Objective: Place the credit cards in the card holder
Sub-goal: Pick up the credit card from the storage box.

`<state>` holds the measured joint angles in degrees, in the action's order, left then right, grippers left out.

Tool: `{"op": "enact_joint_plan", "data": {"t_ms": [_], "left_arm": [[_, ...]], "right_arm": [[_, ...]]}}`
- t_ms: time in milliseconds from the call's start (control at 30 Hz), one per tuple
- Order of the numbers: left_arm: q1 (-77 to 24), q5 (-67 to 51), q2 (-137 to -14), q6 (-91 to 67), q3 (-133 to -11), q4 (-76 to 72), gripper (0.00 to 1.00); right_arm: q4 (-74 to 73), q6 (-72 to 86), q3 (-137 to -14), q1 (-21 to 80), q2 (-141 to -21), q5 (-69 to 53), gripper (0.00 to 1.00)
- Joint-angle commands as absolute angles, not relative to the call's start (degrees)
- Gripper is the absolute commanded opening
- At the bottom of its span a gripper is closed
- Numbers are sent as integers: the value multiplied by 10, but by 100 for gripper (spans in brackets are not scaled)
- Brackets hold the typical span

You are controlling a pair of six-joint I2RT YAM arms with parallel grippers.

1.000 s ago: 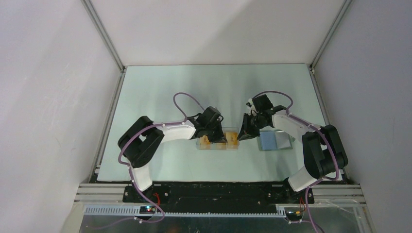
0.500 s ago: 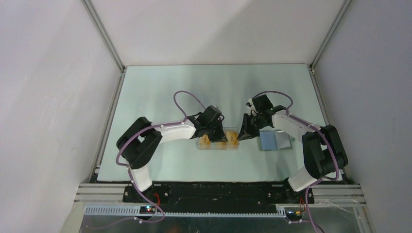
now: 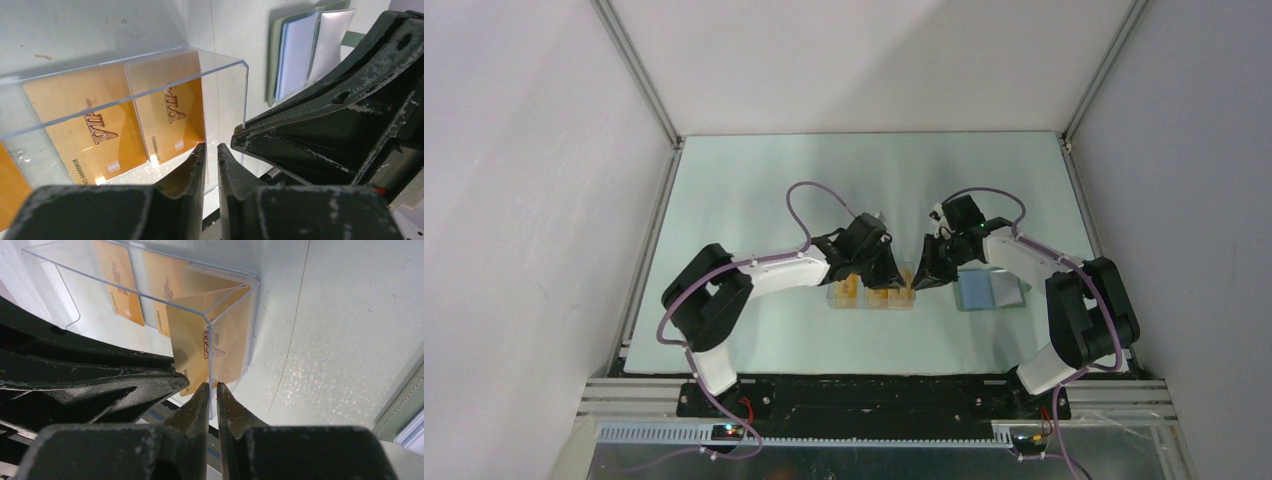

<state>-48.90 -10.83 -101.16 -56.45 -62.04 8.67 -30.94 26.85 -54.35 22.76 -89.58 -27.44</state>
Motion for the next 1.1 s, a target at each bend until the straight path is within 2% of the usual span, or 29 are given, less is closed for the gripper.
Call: {"op": "enact_joint_plan", "data": {"t_ms": [0,100,167,200,267,333,367,433,600,767,900,1067], "left_arm": [[-494,-125,-1036,-561,-640,76,23],[-494,-125,-1048,-562,-639,77,23],[-494,-119,-1049,-563,-638,80,16],[-493,-116,-1045,-563,-638,83,7],[-493,-102,-1027,-560,-633,92,1],[-493,-70,-995,-554,-627,107,0],[-493,-60,-981,-551,-622,113,0],[-492,-27,-932,-541,-615,134,0],[-492,22,-774,-527,-572,148,0],[-489,-23,-668,-516,-549,122,0],[-486,-115,-615,-553,-497,-20,0],[-486,-136,-584,-580,-452,-88,0]], "right_arm": [[-302,262,-547,232,-901,-274,14],[-303,261,-546,232,-900,-274,15],[-303,260,-546,232,-897,-275,16],[-303,259,-546,232,-893,-276,17],[-303,259,-546,231,-882,-279,19],[-304,259,-547,229,-860,-281,27],[-307,260,-546,227,-851,-281,36],[-312,261,-547,220,-819,-285,49],[-307,263,-547,192,-724,-346,69],[-263,286,-546,166,-672,-487,70],[-180,343,-530,163,-651,-590,65],[-22,459,-503,165,-623,-668,58]]}}
